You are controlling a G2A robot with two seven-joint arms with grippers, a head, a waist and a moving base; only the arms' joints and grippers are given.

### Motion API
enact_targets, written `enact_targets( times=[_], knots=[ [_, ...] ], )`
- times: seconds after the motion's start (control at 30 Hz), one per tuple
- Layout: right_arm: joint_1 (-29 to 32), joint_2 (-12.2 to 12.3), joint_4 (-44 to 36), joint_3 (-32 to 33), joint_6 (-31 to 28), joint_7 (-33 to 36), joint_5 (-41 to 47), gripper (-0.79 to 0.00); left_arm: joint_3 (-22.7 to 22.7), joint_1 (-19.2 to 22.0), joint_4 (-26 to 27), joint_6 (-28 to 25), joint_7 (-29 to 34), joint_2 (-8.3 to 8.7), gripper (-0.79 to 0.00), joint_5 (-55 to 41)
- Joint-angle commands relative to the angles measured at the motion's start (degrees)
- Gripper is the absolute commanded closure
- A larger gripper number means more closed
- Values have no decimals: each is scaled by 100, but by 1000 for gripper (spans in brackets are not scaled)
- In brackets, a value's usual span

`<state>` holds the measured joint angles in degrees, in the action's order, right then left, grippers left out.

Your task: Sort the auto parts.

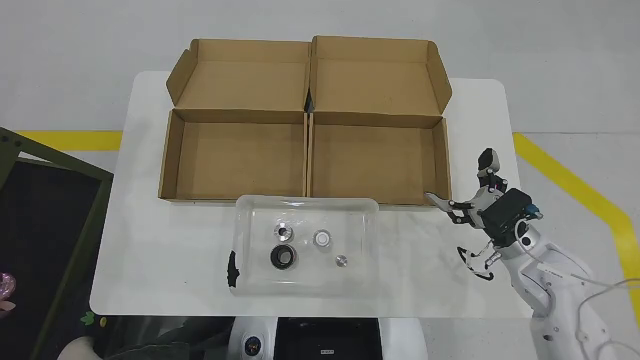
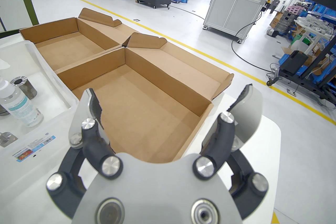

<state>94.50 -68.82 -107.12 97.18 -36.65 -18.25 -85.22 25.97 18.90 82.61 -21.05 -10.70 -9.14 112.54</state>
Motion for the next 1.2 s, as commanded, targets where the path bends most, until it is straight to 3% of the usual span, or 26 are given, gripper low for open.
enact_targets(
  times=[0.0,0.17,0.7,1.17],
  knots=[
    [-58,14,-17,-45,-109,184,-16,-785,0,0,0,0,0,0,-785,0],
    [-258,61,-164,-271,-528,781,-235,-785,0,0,0,0,0,0,-785,0],
    [-538,180,-774,-1059,-1783,1739,-229,-785,0,0,0,0,0,0,-785,0],
    [-1115,223,-807,-2186,-2133,2774,-16,-785,0,0,0,0,0,0,-785,0]
  ],
)
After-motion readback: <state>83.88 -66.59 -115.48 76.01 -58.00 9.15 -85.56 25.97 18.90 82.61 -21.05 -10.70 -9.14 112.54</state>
